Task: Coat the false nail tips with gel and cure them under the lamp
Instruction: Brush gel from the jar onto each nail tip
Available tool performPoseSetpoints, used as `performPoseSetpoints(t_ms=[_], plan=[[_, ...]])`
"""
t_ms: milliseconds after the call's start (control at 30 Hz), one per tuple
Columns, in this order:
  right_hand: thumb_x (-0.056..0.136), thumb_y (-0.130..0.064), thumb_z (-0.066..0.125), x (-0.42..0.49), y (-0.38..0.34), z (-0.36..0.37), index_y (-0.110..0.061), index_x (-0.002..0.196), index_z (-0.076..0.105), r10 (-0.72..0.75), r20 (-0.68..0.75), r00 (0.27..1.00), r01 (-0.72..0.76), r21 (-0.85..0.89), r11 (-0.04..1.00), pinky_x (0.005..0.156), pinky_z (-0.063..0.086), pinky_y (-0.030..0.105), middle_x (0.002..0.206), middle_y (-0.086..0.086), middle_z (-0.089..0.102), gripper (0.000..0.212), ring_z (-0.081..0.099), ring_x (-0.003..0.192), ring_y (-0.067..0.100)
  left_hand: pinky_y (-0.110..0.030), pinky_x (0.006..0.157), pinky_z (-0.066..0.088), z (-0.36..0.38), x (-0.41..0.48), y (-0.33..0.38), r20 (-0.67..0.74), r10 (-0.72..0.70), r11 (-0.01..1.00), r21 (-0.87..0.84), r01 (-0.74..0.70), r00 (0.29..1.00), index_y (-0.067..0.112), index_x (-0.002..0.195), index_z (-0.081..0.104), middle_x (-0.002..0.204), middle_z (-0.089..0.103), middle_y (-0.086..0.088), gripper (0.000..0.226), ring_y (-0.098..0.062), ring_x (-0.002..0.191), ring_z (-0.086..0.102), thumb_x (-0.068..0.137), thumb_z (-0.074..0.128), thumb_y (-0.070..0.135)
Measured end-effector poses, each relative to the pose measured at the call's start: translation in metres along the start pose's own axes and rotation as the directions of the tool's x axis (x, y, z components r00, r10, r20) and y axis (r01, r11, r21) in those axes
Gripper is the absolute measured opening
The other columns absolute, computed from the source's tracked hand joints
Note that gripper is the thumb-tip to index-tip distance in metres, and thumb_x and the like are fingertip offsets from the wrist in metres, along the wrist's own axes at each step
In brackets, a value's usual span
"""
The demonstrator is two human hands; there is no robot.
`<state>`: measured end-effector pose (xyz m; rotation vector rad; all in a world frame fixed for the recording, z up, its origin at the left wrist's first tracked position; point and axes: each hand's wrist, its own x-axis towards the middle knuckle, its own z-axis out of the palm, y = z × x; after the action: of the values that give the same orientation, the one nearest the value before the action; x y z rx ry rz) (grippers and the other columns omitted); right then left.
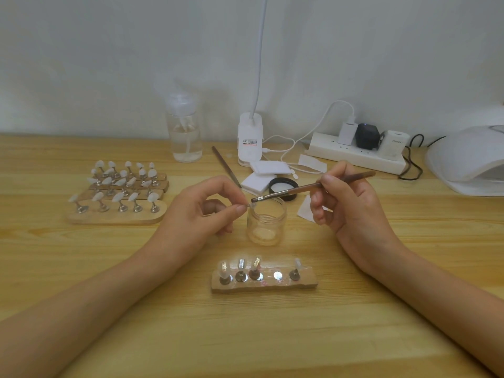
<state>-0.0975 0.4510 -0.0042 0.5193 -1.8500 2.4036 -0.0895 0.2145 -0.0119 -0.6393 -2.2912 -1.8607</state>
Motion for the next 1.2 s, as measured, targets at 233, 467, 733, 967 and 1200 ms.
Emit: performPoseSetpoints(t_ms=[233,467,733,967,1200], plan=[[0.098,-0.012,0.051,0.001,0.0,-0.001,-0.014,0.08,0.05,0.018,-0.076,0.997,-0.021,-0.046,0.999,0.05,0.047,0.021,0.063,0.001,0.059,0.018,0.056,0.056,0.011,-0.023,0.058,0.05,0.0,0.0,-0.001,-0.001,-0.001,1.0,-0.01,0.001,1.0,0.015,0.083,0.067,0.07,0.062,0.012,0.01,-0.011,0.059,0.058,0.088,0.069,0.006],[0.099,-0.012,0.052,0.0,0.0,0.0,-0.016,0.082,0.052,-0.034,-0.02,0.999,0.032,-0.1,0.994,0.051,0.048,0.023,0.064,0.001,0.06,0.018,0.057,0.057,0.014,-0.023,0.059,0.051,0.0,-0.001,0.001,0.002,-0.013,1.0,-0.007,0.013,1.0,0.015,0.083,0.067,0.071,0.062,0.012,0.009,-0.01,0.06,0.057,0.088,0.068,0.007],[0.094,-0.017,0.056,-0.001,-0.003,0.003,-0.016,0.08,0.053,-0.048,-0.013,0.999,0.047,-0.041,0.998,0.05,0.047,0.021,0.063,0.0,0.06,0.014,0.057,0.056,0.012,-0.02,0.059,0.05,0.001,-0.002,0.003,-0.005,-0.034,0.999,-0.016,0.033,0.999,0.013,0.083,0.067,0.072,0.063,0.013,0.007,-0.009,0.06,0.057,0.088,0.069,0.008],[0.099,-0.007,0.051,-0.001,-0.001,0.002,-0.016,0.078,0.052,-0.032,-0.105,0.994,0.015,-0.159,0.987,0.049,0.046,0.024,0.061,0.002,0.059,0.023,0.055,0.055,0.014,-0.017,0.059,0.048,0.002,-0.001,0.003,-0.036,-0.076,0.997,-0.013,0.075,0.996,0.018,0.077,0.067,0.072,0.065,0.011,0.012,-0.008,0.06,0.057,0.086,0.072,0.012],[0.097,-0.007,0.049,-0.001,-0.008,-0.007,-0.021,0.069,0.051,-0.066,-0.236,0.969,0.033,-0.143,0.989,0.043,0.037,0.019,0.055,0.0,0.051,0.032,0.045,0.05,0.012,-0.022,0.062,0.051,0.001,-0.002,0.002,-0.042,-0.102,0.995,0.013,0.102,0.994,0.021,0.077,0.067,0.07,0.064,0.002,0.011,-0.009,0.061,0.058,0.086,0.073,0.017]])
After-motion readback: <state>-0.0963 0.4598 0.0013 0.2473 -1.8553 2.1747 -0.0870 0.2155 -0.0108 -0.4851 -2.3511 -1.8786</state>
